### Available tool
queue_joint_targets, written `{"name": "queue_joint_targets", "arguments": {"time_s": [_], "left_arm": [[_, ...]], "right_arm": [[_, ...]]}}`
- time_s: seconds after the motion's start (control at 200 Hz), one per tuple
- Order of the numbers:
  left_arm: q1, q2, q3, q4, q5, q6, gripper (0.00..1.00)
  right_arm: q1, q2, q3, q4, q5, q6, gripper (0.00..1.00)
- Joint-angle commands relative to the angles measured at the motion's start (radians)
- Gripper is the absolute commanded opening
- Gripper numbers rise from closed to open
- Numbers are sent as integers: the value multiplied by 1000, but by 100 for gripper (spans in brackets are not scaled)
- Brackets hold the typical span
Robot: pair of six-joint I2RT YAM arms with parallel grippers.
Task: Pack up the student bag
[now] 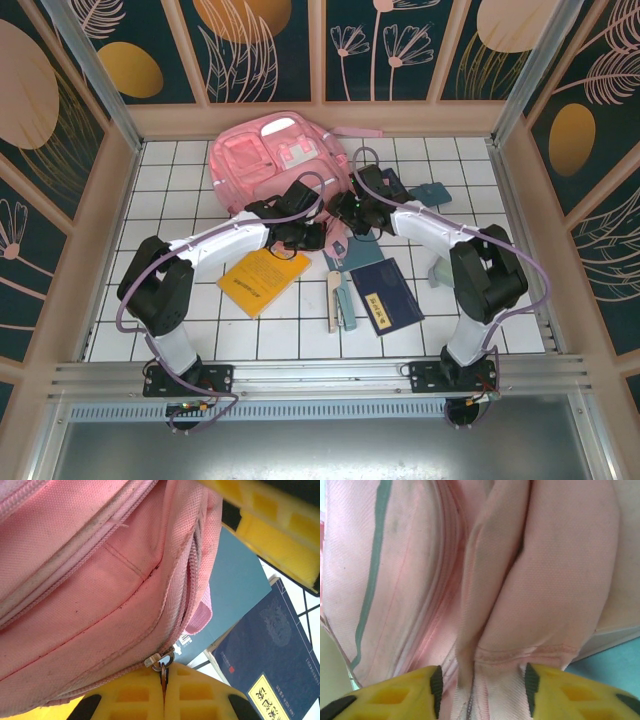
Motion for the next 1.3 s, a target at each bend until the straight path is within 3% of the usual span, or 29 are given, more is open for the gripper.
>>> {"name": "queue_joint_targets", "arguments": {"time_s": [0.0, 0.16, 0.34, 0.415, 0.51, 0.545, 0.765, 0.991, 1.296], "left_arm": [[-9, -36, 26, 40, 30, 15, 0], [-9, -36, 33, 42, 35, 26, 0], [-10, -33, 35, 46, 43, 26, 0], [-10, -34, 32, 43, 40, 22, 0], [-9, -35, 24, 27, 17, 23, 0], [-10, -36, 21, 13, -1, 26, 0], [28, -36, -14, -131, -156, 76, 0], [165, -101, -101, -191, -255, 116, 0], [364, -87, -90, -208, -404, 178, 0]], "right_arm": [[11, -26, 30, -118, 35, -7, 63], [18, -40, -28, -86, -30, 42, 68], [41, -3, -52, -1, -93, 84, 63], [43, 13, -44, 22, -96, 85, 46], [39, 14, -24, 12, -62, 66, 8], [34, 13, -11, -1, -46, 58, 0], [-10, -45, 7, -40, 25, -7, 0], [-101, -102, -17, -45, 27, -49, 0], [-140, -152, -19, -63, 22, -106, 0]]}}
